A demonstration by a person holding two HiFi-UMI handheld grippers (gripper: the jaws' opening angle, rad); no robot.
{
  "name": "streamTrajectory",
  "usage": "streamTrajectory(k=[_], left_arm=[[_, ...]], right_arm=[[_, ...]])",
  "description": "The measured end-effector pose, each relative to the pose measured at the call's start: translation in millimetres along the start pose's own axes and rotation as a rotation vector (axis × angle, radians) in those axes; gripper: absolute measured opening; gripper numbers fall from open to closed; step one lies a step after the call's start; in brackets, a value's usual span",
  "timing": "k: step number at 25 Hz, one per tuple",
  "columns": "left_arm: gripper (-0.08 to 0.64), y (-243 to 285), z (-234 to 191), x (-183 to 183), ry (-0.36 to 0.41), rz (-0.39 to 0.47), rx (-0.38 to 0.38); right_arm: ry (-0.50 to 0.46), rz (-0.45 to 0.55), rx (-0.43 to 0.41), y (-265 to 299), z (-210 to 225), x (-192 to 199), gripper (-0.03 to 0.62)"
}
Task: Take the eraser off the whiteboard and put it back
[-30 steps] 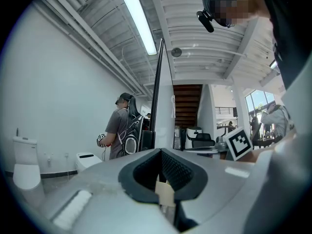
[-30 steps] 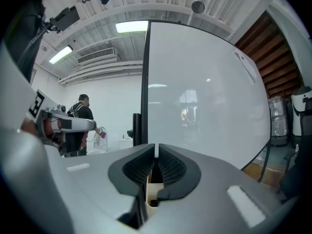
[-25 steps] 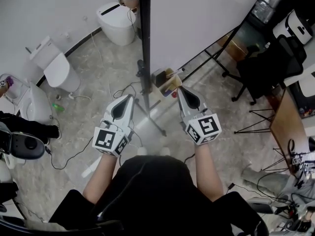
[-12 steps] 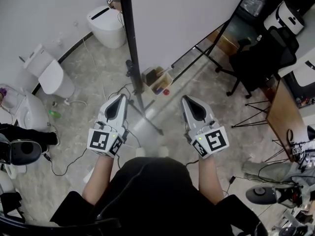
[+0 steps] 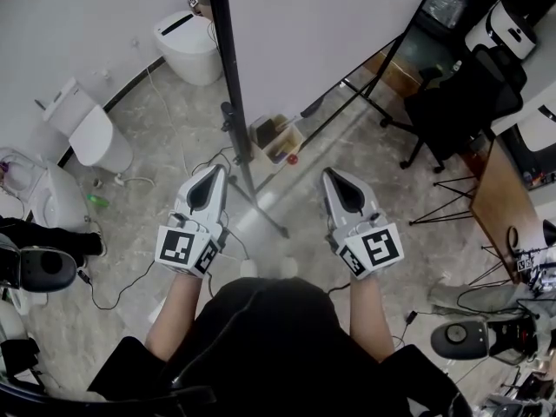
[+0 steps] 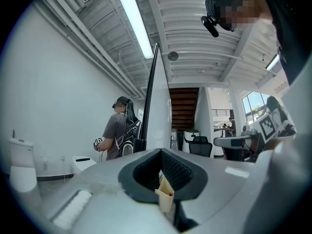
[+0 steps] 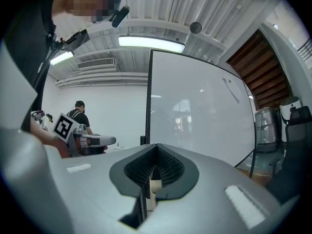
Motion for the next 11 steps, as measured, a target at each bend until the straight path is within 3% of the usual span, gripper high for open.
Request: streamTrajectory(k=[11], left_arm=[[0.005,-7.9,3.6,-0.7,0.002,-0.009,-0.004]], right_arm=[[-0.004,-0.008,0.004,-2.2,-3.9,1.7,0.009]])
Point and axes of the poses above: the fingertips, and each gripper's own axes: y forward along the fingers, z to its right, x out of its underside, the point moved 2 cm from there along -y, backward along the fingers, and after that the axes turned 2 degrees about -z, right-handed, at the moved point
